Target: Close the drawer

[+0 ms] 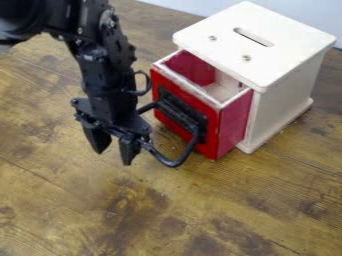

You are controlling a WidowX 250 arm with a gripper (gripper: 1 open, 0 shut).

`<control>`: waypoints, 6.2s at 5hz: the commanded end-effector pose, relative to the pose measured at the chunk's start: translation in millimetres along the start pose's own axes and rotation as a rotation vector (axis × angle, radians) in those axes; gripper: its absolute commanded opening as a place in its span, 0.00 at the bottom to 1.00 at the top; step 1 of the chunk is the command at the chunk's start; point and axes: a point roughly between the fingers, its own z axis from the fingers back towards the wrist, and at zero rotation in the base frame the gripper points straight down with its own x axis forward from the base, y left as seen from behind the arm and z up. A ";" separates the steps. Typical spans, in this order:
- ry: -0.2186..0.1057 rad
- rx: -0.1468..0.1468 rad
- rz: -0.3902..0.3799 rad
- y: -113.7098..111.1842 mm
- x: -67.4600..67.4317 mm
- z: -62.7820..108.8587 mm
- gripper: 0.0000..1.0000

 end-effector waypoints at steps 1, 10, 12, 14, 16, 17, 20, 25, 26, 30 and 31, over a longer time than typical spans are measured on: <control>-0.074 -0.004 -0.023 17.2 19.5 20.2 1.00; -0.074 -0.005 -0.137 21.0 44.2 9.9 1.00; -0.061 -0.009 -0.181 2.7 33.7 10.1 1.00; -0.090 0.002 -0.194 -3.7 36.0 20.7 1.00; -0.107 0.001 -0.187 7.8 42.3 26.8 1.00; -0.094 -0.006 -0.191 11.3 45.0 22.4 1.00; -0.053 -0.008 -0.172 -0.5 39.1 9.3 1.00; -0.058 -0.002 -0.108 -33.4 38.2 6.0 1.00; -0.063 -0.006 -0.092 -35.9 38.7 8.7 1.00; -0.091 -0.012 -0.117 -65.3 40.8 16.7 1.00; -0.092 -0.017 -0.149 -71.7 41.7 28.1 1.00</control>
